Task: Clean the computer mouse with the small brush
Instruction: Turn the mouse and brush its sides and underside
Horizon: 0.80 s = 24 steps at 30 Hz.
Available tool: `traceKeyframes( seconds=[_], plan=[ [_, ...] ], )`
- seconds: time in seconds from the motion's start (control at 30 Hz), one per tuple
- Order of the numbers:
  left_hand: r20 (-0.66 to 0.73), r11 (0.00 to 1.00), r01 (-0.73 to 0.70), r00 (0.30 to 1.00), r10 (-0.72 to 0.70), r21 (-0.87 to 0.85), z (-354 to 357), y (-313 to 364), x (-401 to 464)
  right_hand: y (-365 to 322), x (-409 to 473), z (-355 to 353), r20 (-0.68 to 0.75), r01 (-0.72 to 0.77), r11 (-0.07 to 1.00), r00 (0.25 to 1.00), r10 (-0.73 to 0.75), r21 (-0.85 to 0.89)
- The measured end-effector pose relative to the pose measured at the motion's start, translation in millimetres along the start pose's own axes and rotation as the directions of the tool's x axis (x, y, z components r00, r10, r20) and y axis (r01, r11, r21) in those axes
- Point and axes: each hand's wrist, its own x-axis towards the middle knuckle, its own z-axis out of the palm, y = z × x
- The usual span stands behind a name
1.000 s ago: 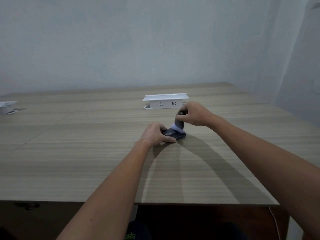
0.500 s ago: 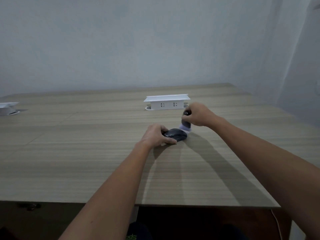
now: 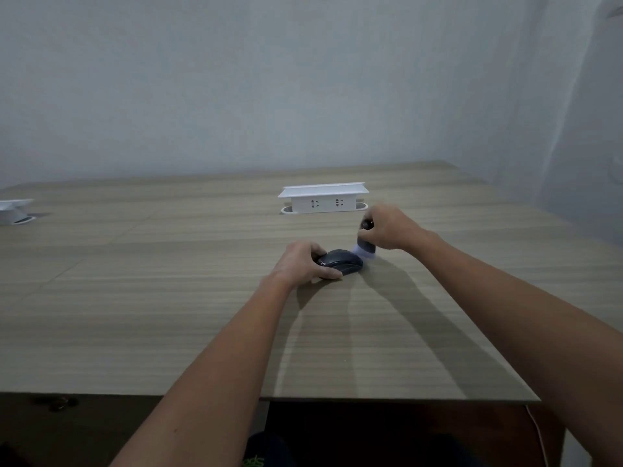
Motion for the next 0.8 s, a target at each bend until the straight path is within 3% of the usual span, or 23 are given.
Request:
traceKeyframes(
  seconds=[0.1, 0.2, 0.3, 0.43, 0.7, 0.8],
  plan=[
    [-0.022, 1.000, 0.002, 1.000, -0.001, 0.024, 2, 1, 0, 3, -3, -1, -0.023, 0.048, 0.997, 0.999, -0.047, 0.056],
    [-0.031, 0.997, 0.004, 1.000, -0.002, 0.071, 3, 1, 1, 5, -10, 3, -0.015, 0.095, 0.995, 0.995, -0.094, 0.015],
    [-0.022, 0.995, -0.013, 1.000, 0.016, 0.102, 4, 2, 0, 9, -14, 5, -0.098, 0.124, 0.992, 0.987, -0.125, -0.019],
    [-0.059, 0.998, -0.033, 0.998, 0.036, 0.053, 2, 3, 0, 20, -21, 11, -0.190, 0.083, 0.995, 0.979, -0.071, 0.060],
    [0.020, 0.992, -0.108, 0.994, 0.107, 0.069, -2, 1, 7, 37, -36, 14, -0.227, 0.110, 0.982, 0.971, -0.073, 0.153],
    [0.032, 0.991, -0.119, 0.993, 0.117, 0.059, -2, -2, 11, 33, -40, 17, -0.143, 0.144, 0.965, 0.983, -0.114, 0.219]
  ],
)
